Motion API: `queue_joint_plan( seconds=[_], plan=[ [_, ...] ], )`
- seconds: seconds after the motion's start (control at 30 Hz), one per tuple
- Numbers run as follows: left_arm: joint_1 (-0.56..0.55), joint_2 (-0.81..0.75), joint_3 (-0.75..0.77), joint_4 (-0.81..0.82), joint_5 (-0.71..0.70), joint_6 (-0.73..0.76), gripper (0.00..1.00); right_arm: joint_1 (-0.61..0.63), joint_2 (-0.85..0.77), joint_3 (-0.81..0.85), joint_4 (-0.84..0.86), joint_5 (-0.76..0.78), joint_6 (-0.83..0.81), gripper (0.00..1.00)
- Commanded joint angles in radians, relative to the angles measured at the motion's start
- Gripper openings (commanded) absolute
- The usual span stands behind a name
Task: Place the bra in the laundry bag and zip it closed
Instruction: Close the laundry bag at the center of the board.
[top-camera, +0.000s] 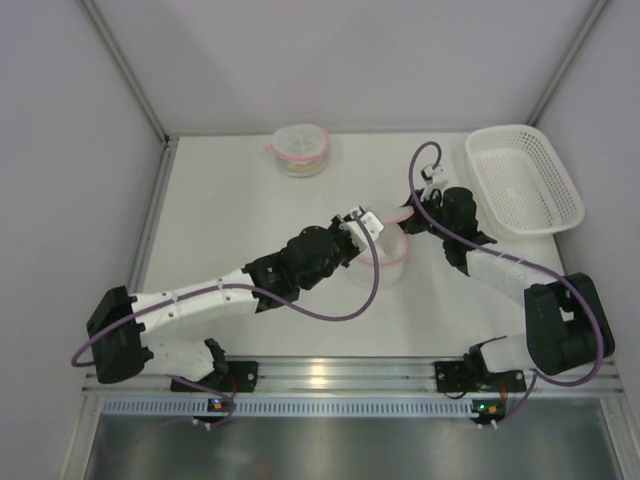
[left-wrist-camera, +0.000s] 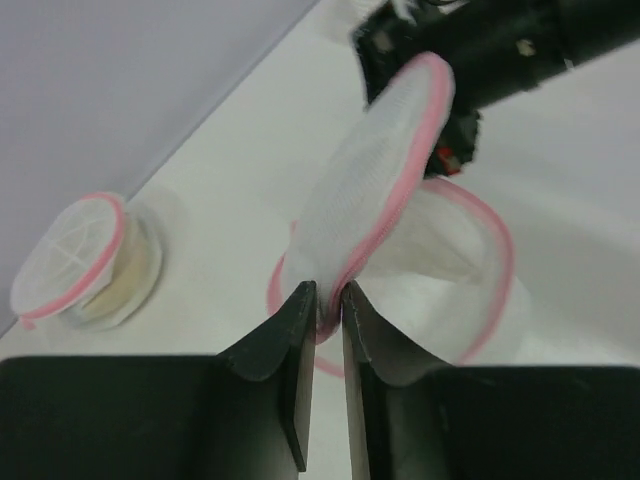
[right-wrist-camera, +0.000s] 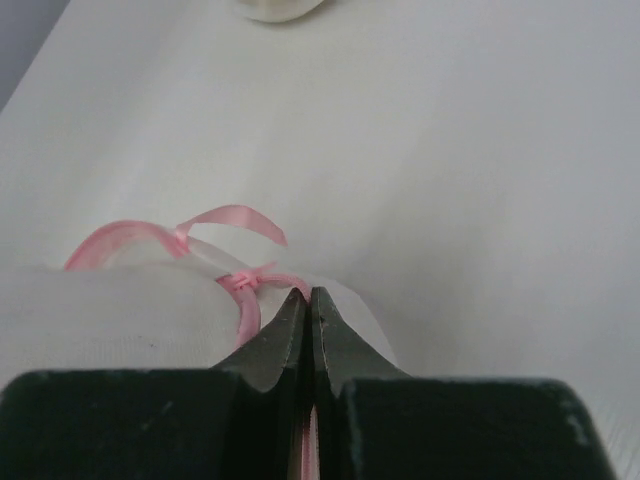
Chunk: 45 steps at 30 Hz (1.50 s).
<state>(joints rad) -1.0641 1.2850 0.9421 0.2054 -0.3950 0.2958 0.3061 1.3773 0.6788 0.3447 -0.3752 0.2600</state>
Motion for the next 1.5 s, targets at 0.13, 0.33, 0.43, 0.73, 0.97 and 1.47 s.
queue_joint_plan(
  seconds=[0.13, 0.33, 0.43, 0.73, 0.97, 1.47],
  plan=[
    [-0.057, 0.01, 0.053, -0.296, 0.323, -0.116, 0.87, 0.021, -0.07, -0.016, 0.218, 0.07, 0.09, 0.0],
    [-0.047, -0.033, 0.046, -0.325, 0.118, -0.155, 0.98, 0.021, -0.052, -0.001, 0.296, 0.0, 0.079, 0.0],
    [0.048, -0.036, 0.098, -0.343, 0.145, -0.272, 0.98, 0.021, -0.032, 0.024, 0.283, -0.08, 0.058, 0.0],
    [0.343, 0.068, 0.211, -0.35, 0.356, -0.409, 0.95, 0.021, -0.024, 0.028, 0.29, -0.228, 0.016, 0.0],
    [0.421, 0.108, 0.164, -0.215, 0.711, -0.452, 0.93, 0.019, -0.029, 0.034, 0.269, -0.209, 0.018, 0.0],
    [0.426, 0.254, 0.221, -0.182, 0.406, -1.21, 0.95, 0.019, -0.043, 0.034, 0.22, -0.182, 0.015, 0.0]
  ],
)
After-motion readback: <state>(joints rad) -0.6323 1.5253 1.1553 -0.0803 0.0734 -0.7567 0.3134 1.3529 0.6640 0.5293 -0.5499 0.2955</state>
